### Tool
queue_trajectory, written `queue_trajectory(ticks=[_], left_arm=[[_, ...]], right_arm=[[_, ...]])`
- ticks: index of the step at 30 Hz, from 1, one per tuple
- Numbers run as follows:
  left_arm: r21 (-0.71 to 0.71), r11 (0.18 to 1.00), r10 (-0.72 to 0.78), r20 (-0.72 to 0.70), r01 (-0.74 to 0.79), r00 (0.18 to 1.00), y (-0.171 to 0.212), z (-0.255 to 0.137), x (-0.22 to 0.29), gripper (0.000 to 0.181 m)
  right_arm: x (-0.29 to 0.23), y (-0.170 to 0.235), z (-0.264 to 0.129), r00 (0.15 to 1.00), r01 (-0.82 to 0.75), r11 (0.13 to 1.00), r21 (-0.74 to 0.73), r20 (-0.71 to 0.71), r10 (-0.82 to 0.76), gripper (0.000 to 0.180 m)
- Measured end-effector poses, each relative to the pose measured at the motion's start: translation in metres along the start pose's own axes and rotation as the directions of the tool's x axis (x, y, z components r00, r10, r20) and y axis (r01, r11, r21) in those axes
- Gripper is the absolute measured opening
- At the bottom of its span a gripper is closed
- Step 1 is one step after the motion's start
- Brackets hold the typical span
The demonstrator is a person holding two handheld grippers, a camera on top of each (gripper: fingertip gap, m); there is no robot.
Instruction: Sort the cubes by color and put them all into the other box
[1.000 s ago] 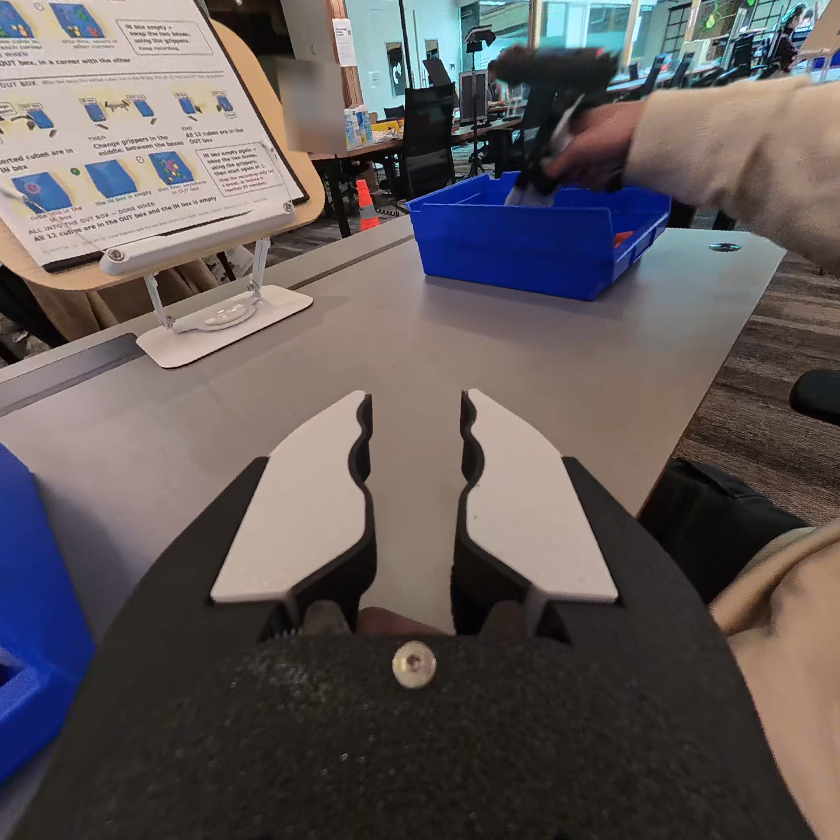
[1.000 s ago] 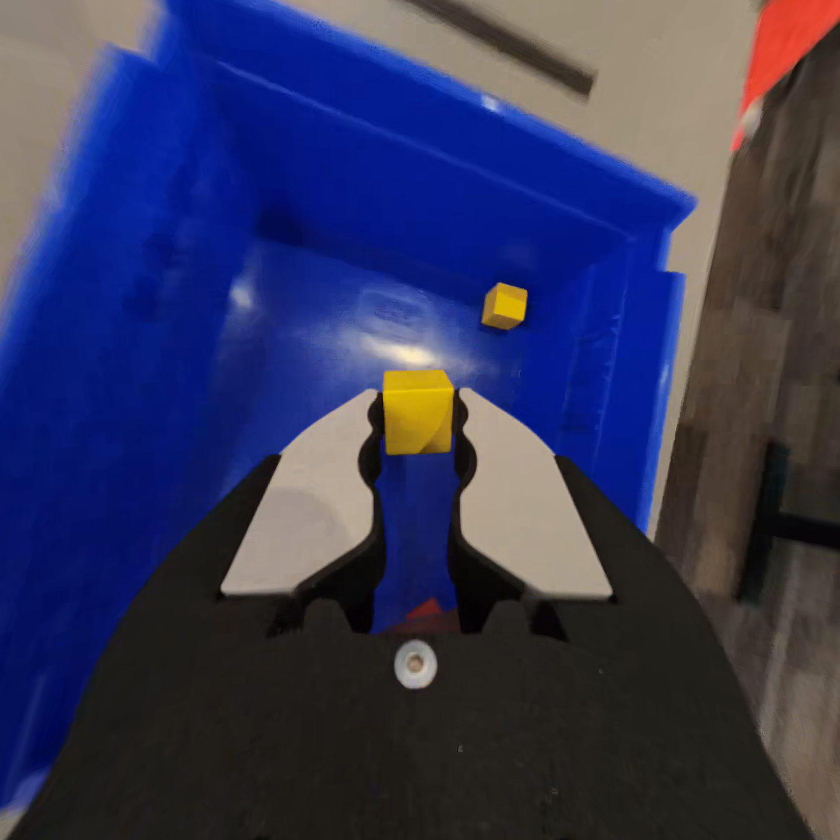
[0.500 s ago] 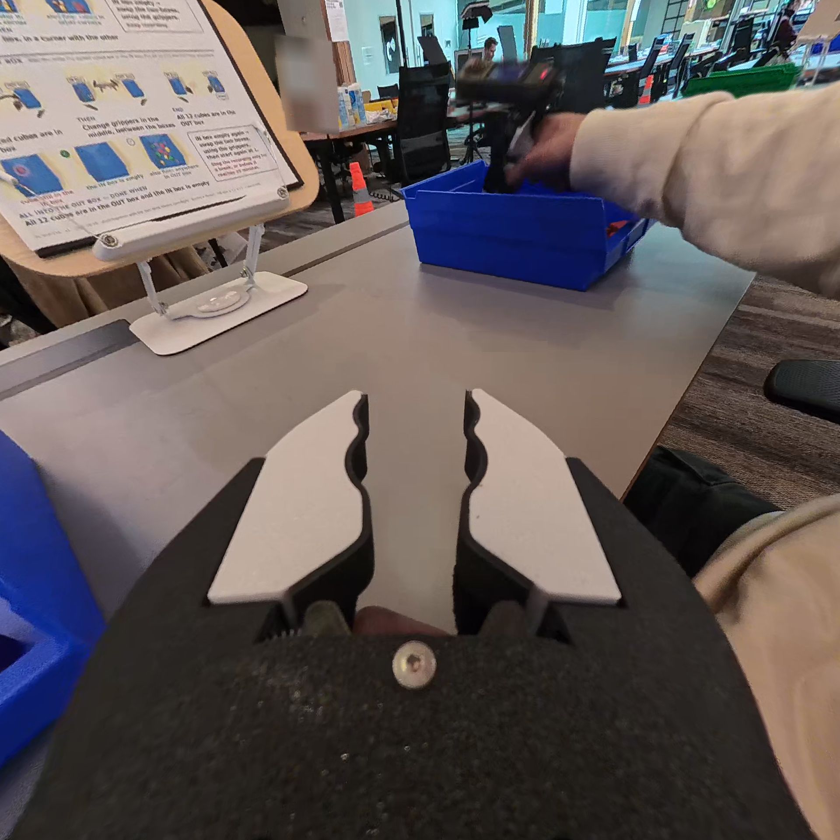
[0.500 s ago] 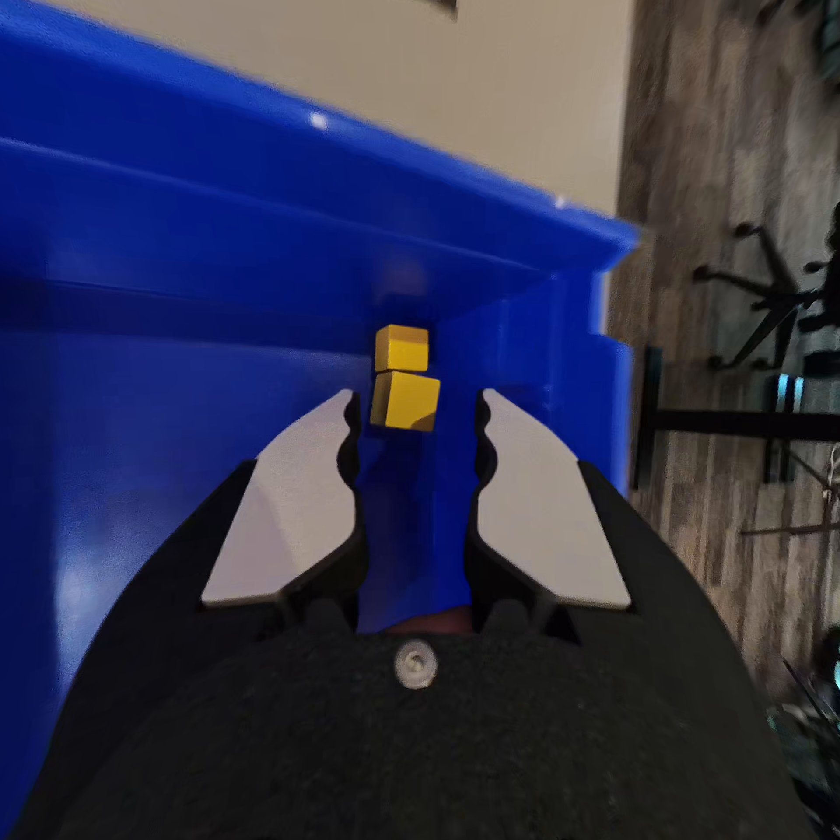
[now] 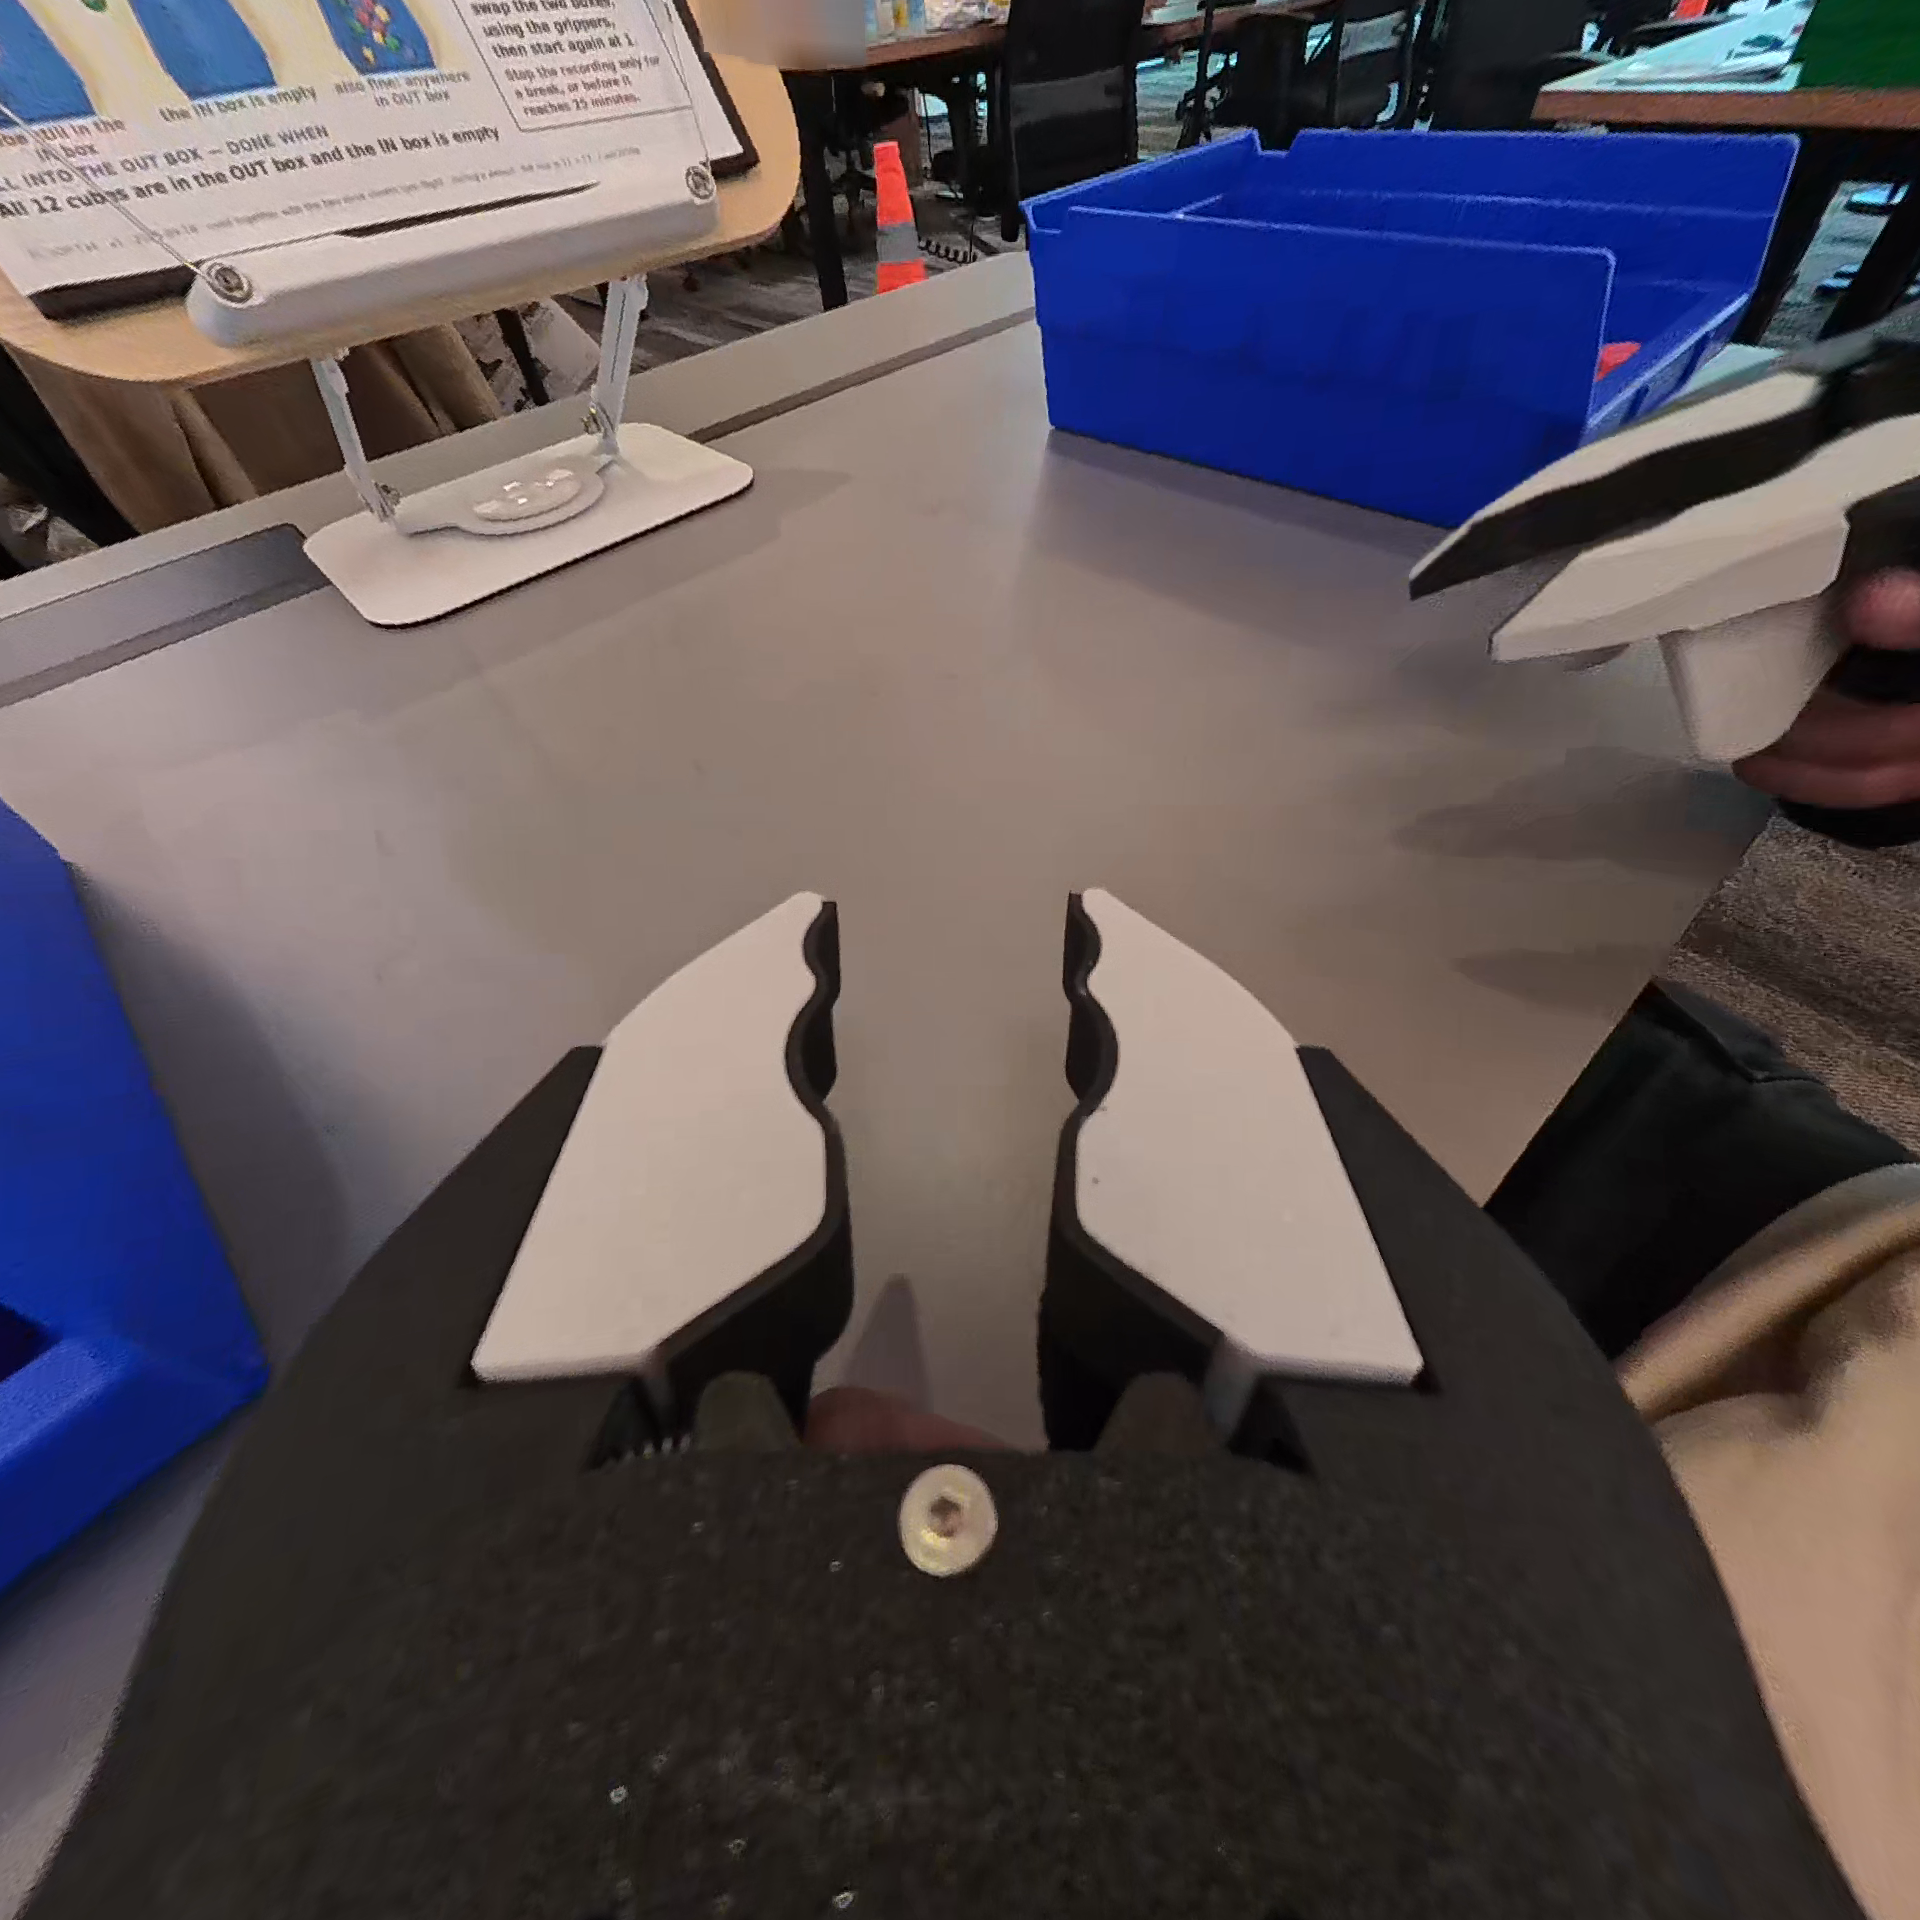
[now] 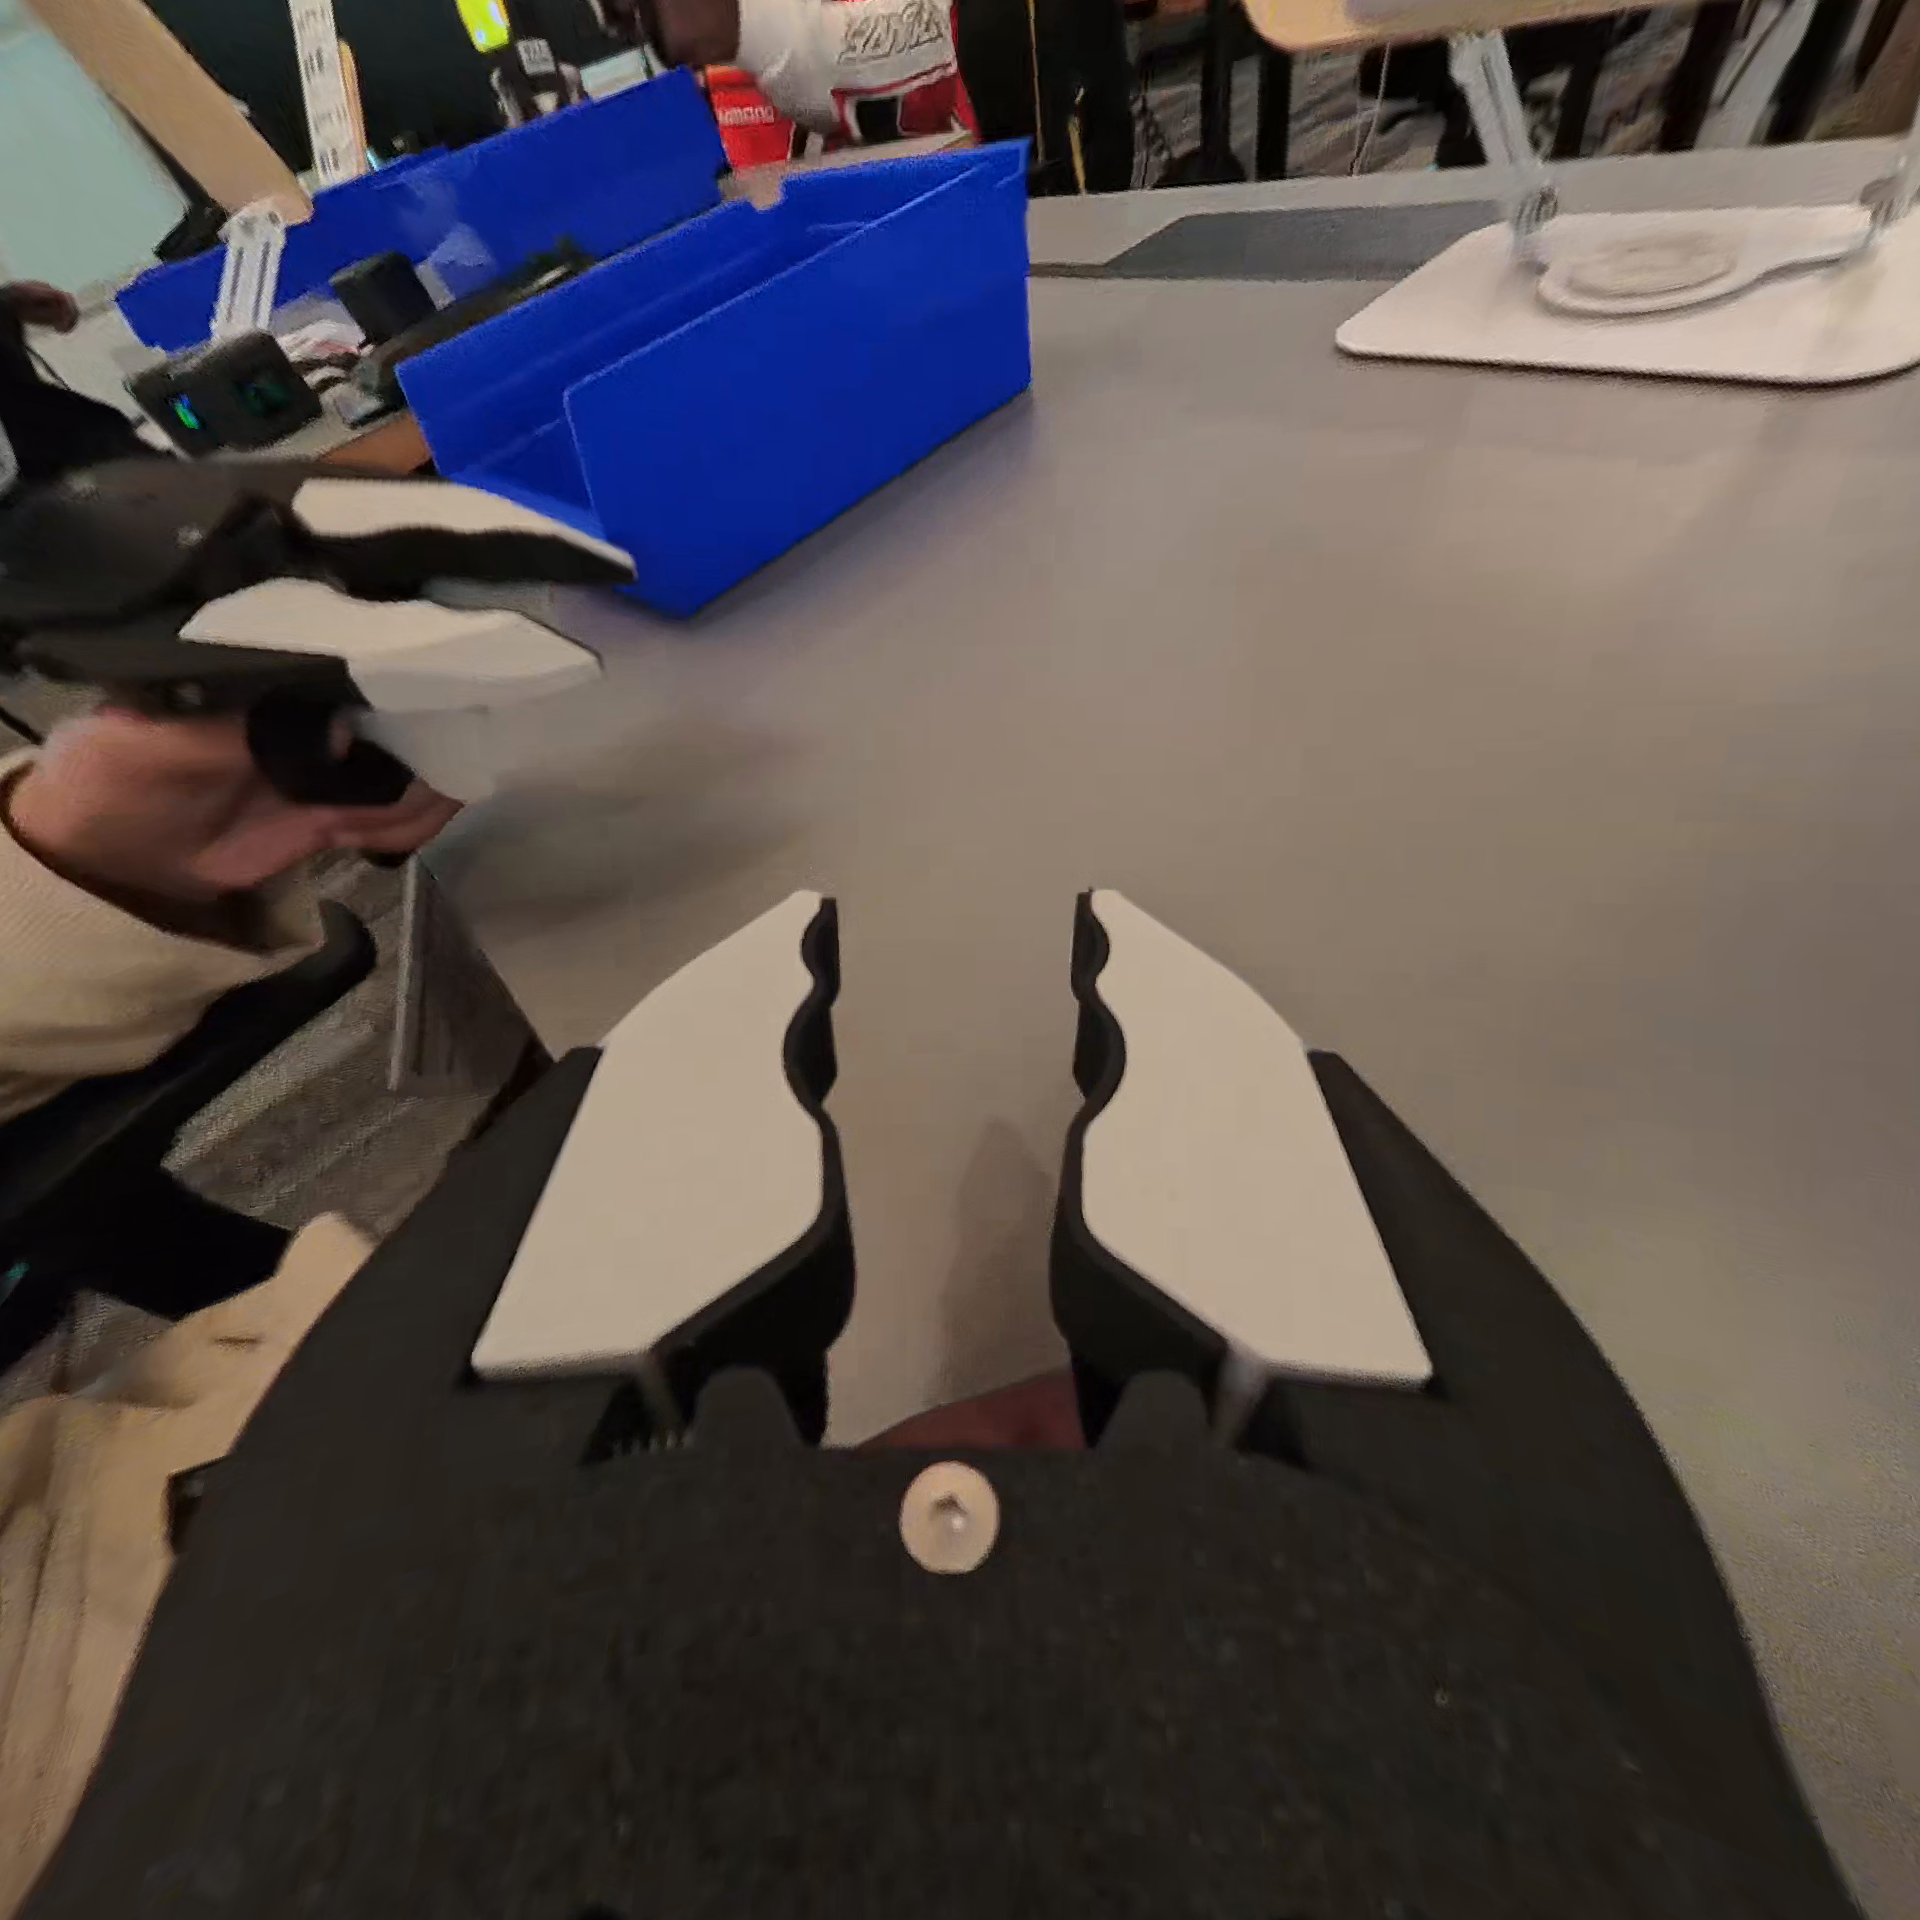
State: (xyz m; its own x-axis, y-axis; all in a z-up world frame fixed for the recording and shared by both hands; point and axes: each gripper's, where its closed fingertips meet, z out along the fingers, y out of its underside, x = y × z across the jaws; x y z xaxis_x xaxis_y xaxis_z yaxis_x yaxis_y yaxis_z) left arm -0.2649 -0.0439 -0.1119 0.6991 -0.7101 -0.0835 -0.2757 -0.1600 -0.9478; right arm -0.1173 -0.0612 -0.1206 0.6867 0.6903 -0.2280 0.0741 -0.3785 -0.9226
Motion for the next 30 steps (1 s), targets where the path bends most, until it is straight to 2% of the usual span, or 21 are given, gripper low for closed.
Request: queue_trajectory(ticks=[3,8,11,15,18,22,24,26,30], left_arm=[[-0.037,0.999,-0.008,0.005,0.008,1.000,0.007,0.004,0.000,0.041],[-0.074,0.996,-0.039,0.058,0.044,0.998,0.004,-0.004,-0.016,0.041],[-0.072,0.988,-0.120,0.236,0.140,0.964,-0.015,-0.031,-0.081,0.035],[-0.181,0.929,-0.211,0.458,0.323,0.864,-0.011,-0.039,-0.206,0.044],[-0.245,0.858,-0.237,0.590,0.451,0.772,0.010,-0.020,-0.297,0.045],[-0.289,0.690,-0.316,0.705,0.664,0.635,0.053,0.005,-0.376,0.045],[-0.240,0.587,-0.403,0.742,0.773,0.536,0.069,0.012,-0.396,0.045],[-0.208,0.532,-0.434,0.765,0.821,0.476,0.079,0.014,-0.408,0.043],[-0.288,0.490,-0.328,0.814,0.823,0.479,0.098,0.012,-0.415,0.039]], right_arm=[[-0.001,0.001,0.000,0.998,0.049,0.999,0.017,-0.026,-0.048,0.038],[-0.005,0.011,0.005,0.999,-0.030,0.999,-0.027,0.042,0.032,0.038],[-0.005,0.009,0.003,0.997,-0.051,0.998,-0.033,0.055,0.053,0.038],[-0.004,0.008,0.002,0.998,-0.026,0.999,-0.031,0.058,0.028,0.037],[-0.005,0.011,0.004,0.997,-0.019,0.998,-0.052,0.079,0.023,0.037],[-0.008,0.014,0.002,0.996,-0.011,0.998,-0.063,0.092,0.017,0.036],[-0.007,0.016,0.000,0.996,-0.004,0.998,-0.068,0.088,0.010,0.036],[-0.007,0.016,-0.002,0.996,-0.009,0.998,-0.069,0.092,0.015,0.036],[-0.007,0.020,-0.003,0.994,-0.013,0.996,-0.083,0.106,0.022,0.036]])
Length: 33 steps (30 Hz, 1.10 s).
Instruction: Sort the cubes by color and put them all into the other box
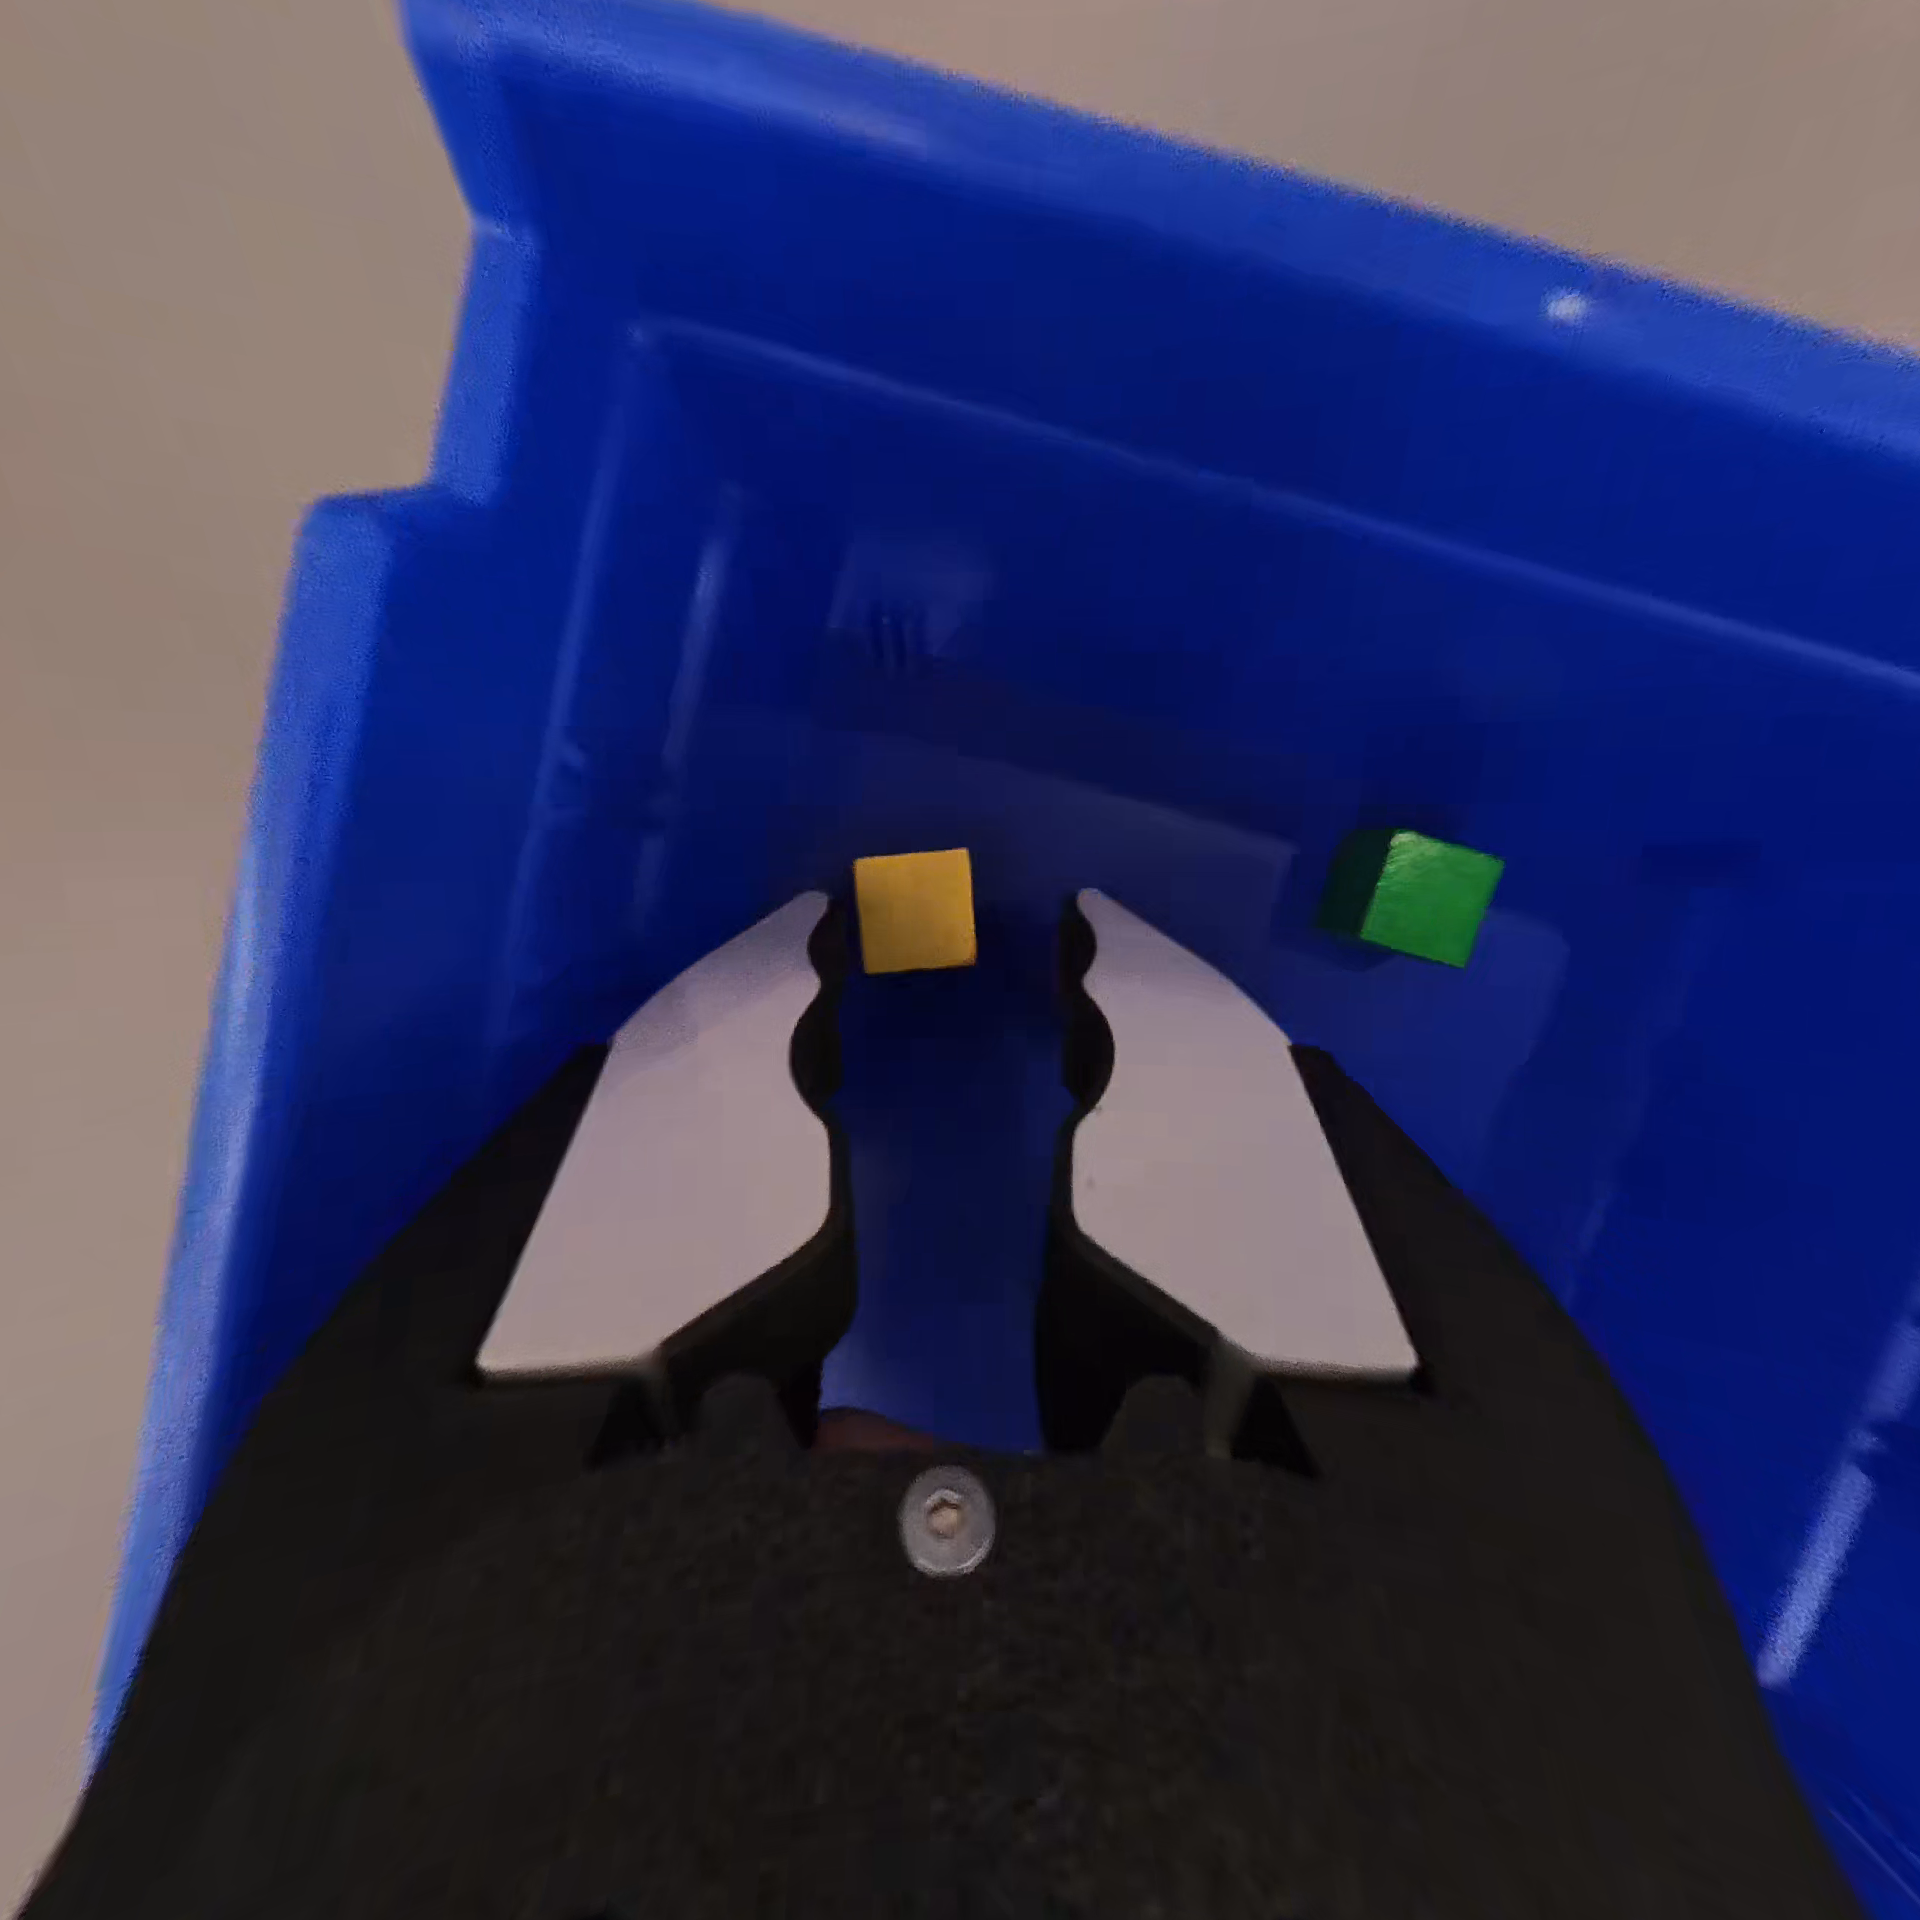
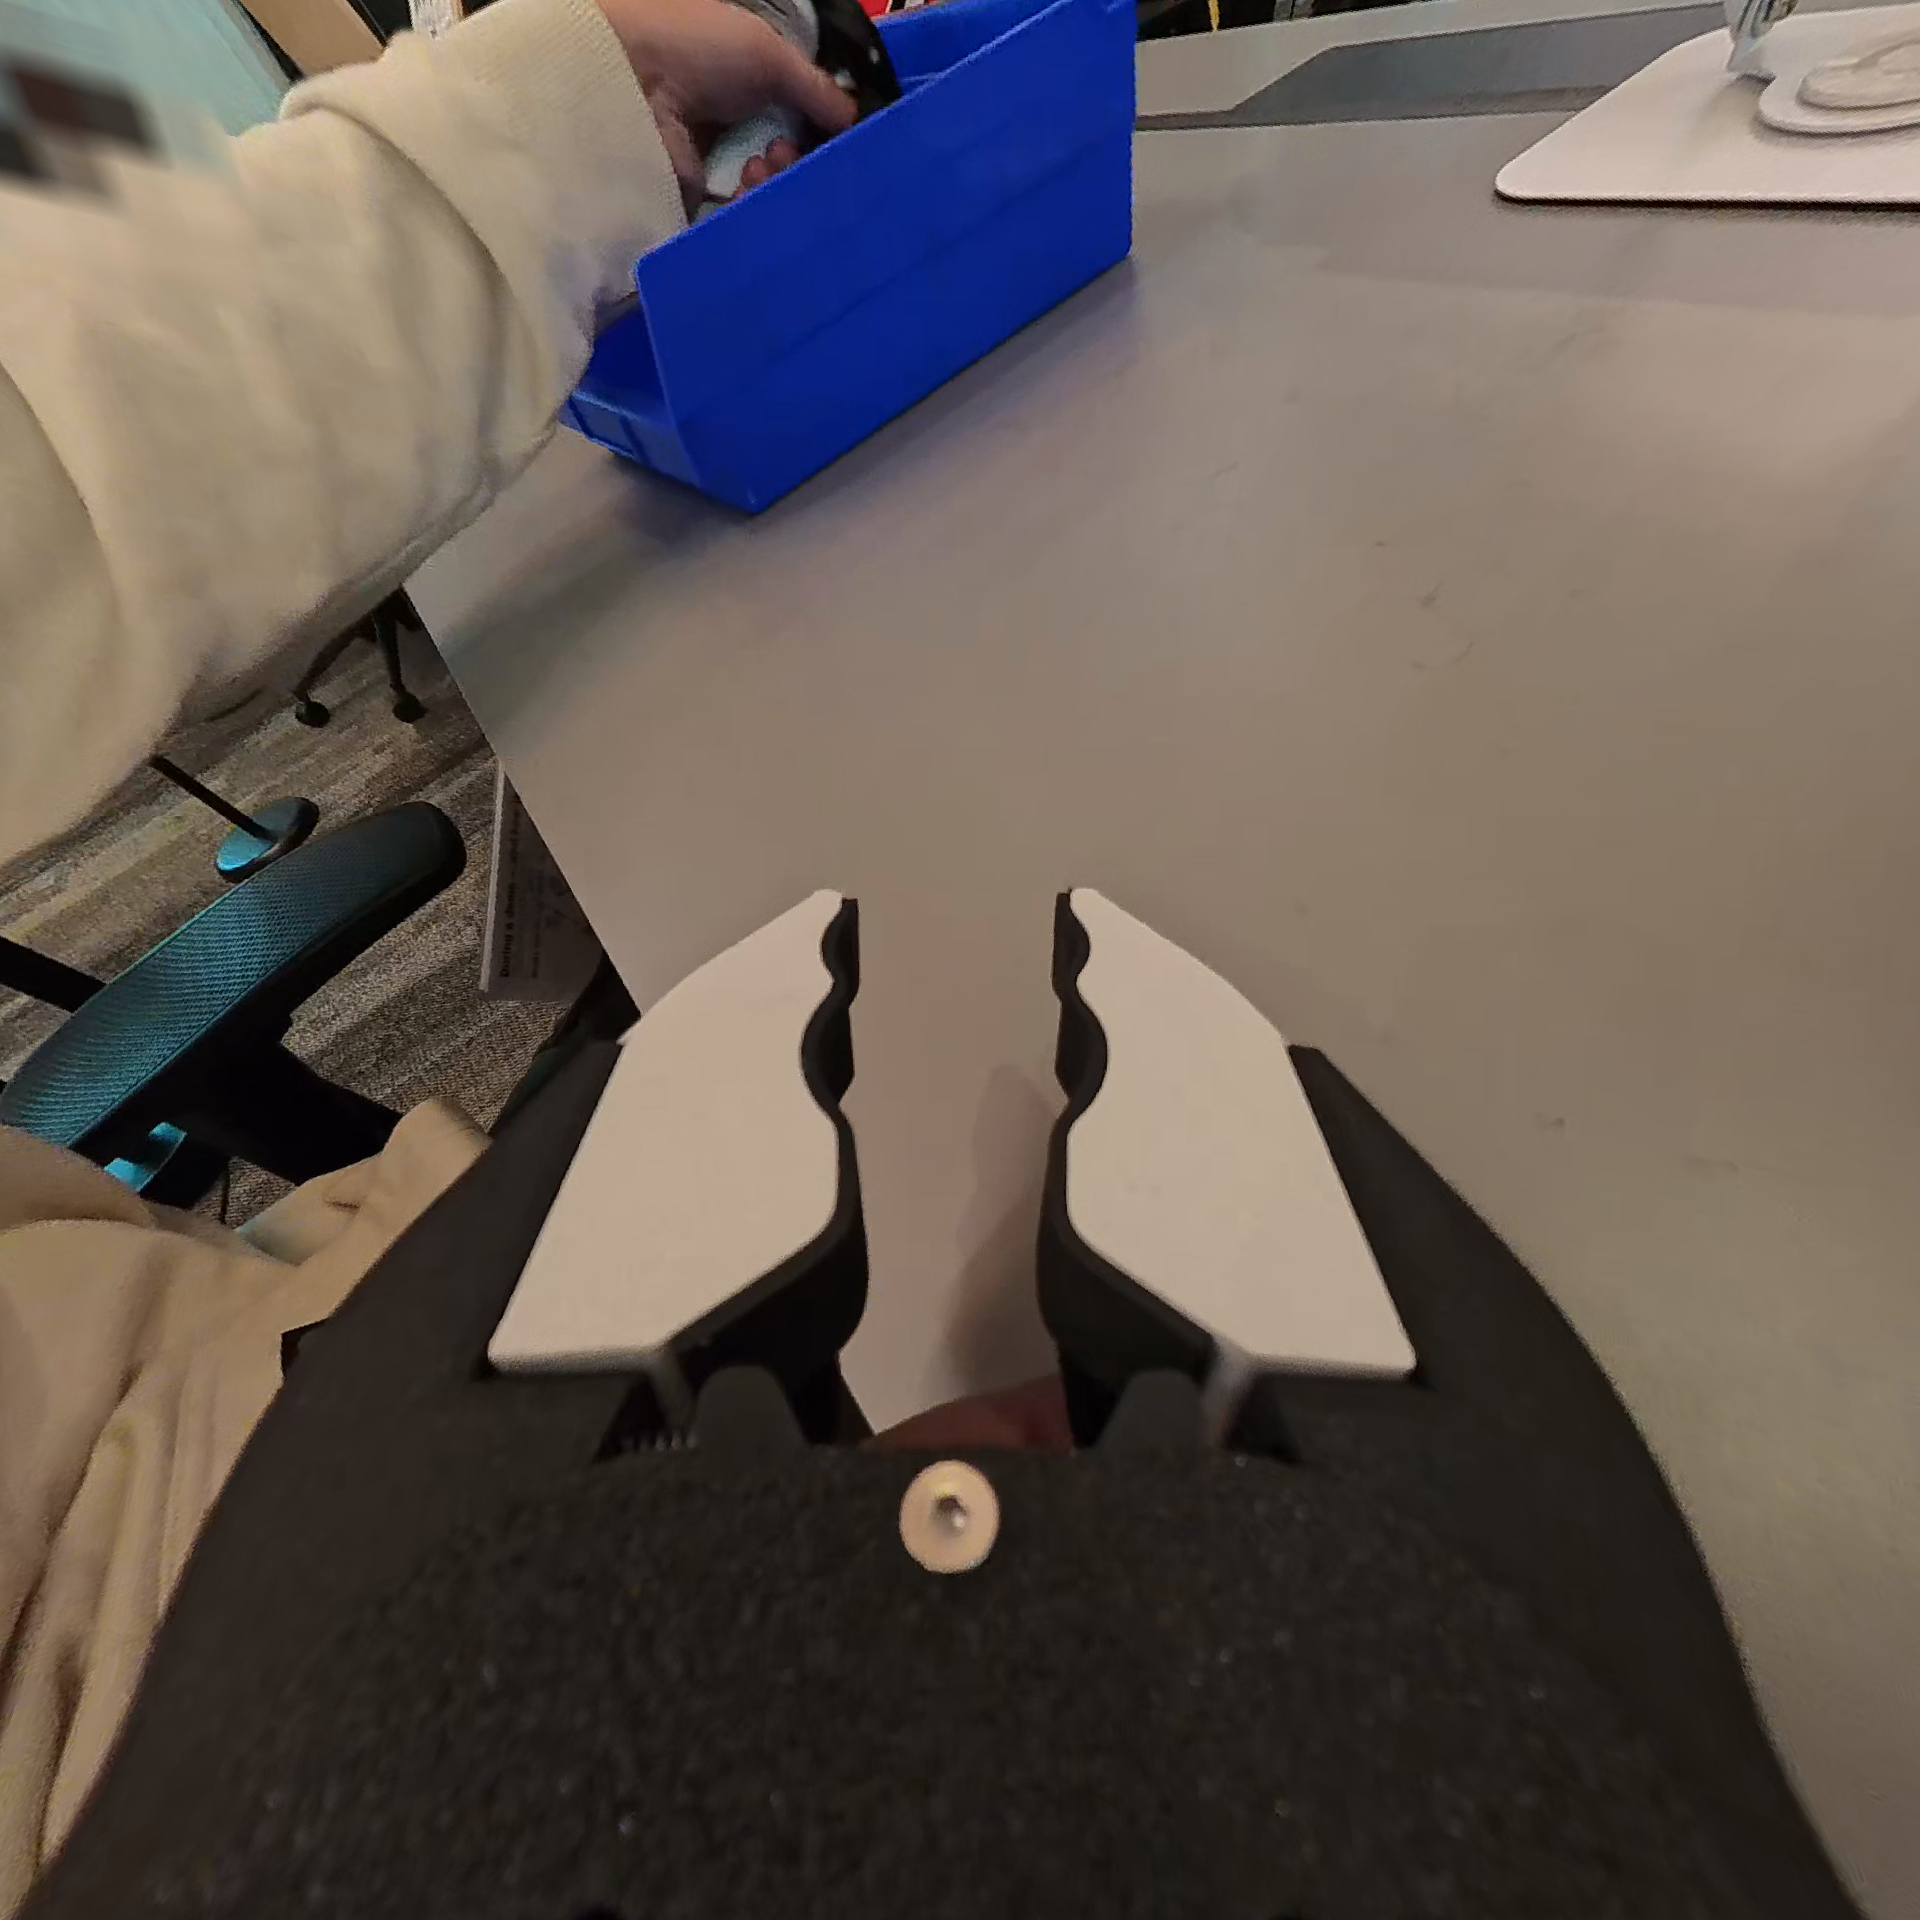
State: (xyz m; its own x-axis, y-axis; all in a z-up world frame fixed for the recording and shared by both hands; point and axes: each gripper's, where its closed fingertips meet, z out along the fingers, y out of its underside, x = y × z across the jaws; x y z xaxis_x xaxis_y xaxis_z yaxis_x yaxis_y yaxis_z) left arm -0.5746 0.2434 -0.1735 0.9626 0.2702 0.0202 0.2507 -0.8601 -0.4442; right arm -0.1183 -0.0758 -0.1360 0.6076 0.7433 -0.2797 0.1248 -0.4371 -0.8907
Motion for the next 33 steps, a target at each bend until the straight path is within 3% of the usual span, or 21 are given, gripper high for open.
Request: queue_trajectory(ticks=[2,4,9,14,18,21,24,28,30,33], left_arm=[[-0.032,0.999,0.018,0.033,-0.017,0.999,0.007,0.010,-0.001,0.040],[0.013,1.000,-0.007,0.056,0.006,0.998,0.003,0.012,-0.005,0.023],[0.041,0.999,0.027,-0.013,-0.027,1.000,0.005,0.004,0.004,0.023],[0.335,0.927,0.253,-0.220,-0.171,0.942,0.005,-0.083,0.052,0.022],[0.649,0.711,0.537,-0.253,-0.271,0.805,0.047,-0.172,0.086,0.022],[0.755,0.571,0.666,-0.196,-0.323,0.720,0.100,-0.197,0.096,0.022],[0.799,0.521,0.718,-0.220,-0.301,0.661,0.140,-0.205,0.105,0.022],[0.864,0.433,0.828,-0.267,-0.258,0.494,0.178,-0.226,0.133,0.022],[0.924,0.330,0.904,-0.251,-0.195,0.345,0.199,-0.251,0.162,0.022],[0.988,0.124,0.985,-0.111,-0.093,0.132,0.239,-0.291,0.209,0.022]], right_arm=[[-0.001,0.000,-0.001,1.000,0.007,1.000,-0.005,0.003,-0.007,0.036],[-0.001,0.000,0.000,1.000,0.015,1.000,-0.009,0.004,-0.015,0.035],[-0.002,0.000,-0.001,1.000,0.028,1.000,-0.013,0.000,-0.028,0.035],[0.002,-0.003,-0.004,1.000,0.020,1.000,0.007,-0.009,-0.020,0.033],[0.010,-0.016,-0.013,1.000,0.009,0.997,0.073,-0.024,-0.007,0.032],[0.016,-0.029,-0.021,1.000,-0.019,0.990,0.142,-0.022,0.022,0.033],[0.020,-0.036,-0.024,0.993,-0.120,0.975,0.187,0.029,0.117,0.036],[0.012,-0.044,-0.012,0.937,-0.318,0.932,0.172,0.211,0.280,0.040],[-0.005,-0.062,-0.006,0.851,-0.451,0.879,0.154,0.370,0.372,0.039],[-0.046,-0.098,0.000,0.559,-0.657,0.754,0.004,0.674,0.484,0.040]])
